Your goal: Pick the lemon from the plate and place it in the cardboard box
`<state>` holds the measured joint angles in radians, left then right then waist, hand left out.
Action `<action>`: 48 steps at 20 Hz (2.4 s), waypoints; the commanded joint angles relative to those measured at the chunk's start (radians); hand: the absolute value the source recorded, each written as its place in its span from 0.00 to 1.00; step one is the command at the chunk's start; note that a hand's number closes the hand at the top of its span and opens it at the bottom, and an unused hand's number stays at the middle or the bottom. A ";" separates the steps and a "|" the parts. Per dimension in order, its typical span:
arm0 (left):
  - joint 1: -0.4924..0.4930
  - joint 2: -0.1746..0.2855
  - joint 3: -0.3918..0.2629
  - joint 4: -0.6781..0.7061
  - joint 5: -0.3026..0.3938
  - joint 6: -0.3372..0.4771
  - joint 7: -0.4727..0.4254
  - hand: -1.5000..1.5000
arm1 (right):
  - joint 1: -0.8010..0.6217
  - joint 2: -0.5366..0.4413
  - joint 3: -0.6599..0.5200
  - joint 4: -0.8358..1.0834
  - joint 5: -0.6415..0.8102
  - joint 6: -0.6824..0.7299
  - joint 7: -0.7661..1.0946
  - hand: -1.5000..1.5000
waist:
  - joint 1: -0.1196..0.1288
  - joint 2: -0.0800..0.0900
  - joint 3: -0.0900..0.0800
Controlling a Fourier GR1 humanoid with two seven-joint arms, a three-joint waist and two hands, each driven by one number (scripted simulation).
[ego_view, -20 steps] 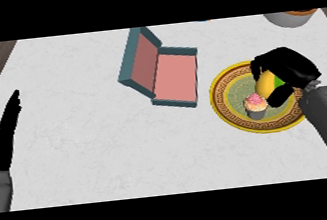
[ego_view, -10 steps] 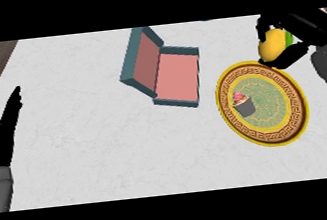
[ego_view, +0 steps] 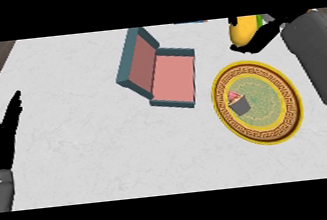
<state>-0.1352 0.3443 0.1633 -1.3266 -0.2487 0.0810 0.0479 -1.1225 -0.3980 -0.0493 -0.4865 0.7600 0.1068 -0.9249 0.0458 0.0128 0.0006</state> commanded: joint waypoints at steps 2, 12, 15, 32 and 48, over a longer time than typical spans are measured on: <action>-0.007 0.007 0.016 0.017 -0.006 0.006 0.014 0.50 | -0.105 0.129 -0.009 0.020 -0.040 0.107 0.106 1.00 | -0.025 -0.010 -0.001; 0.004 -0.009 0.004 -0.018 -0.015 0.002 0.017 0.50 | -0.281 0.261 -0.079 0.194 -0.082 0.124 0.307 1.00 | -0.005 0.000 -0.001; -0.041 0.001 0.015 0.027 0.004 -0.024 0.013 0.50 | -0.290 0.343 -0.072 0.221 -0.070 0.067 0.340 1.00 | -0.004 0.003 -0.002; -0.089 -0.025 -0.024 0.071 -0.024 -0.026 -0.049 0.50 | -0.304 0.398 -0.038 0.435 -0.117 -0.059 0.514 0.00 | 0.090 0.030 -0.004; -0.081 -0.023 -0.013 0.025 -0.029 -0.015 0.015 0.50 | -0.276 0.380 -0.259 0.351 -0.362 -0.084 0.354 0.00 | 0.056 0.025 0.000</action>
<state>-0.2286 0.3193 0.1461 -1.2939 -0.2765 0.0642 0.0532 -1.3995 -0.0059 -0.2465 -0.1225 0.4584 0.0123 -0.5589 0.1086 0.0361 0.0000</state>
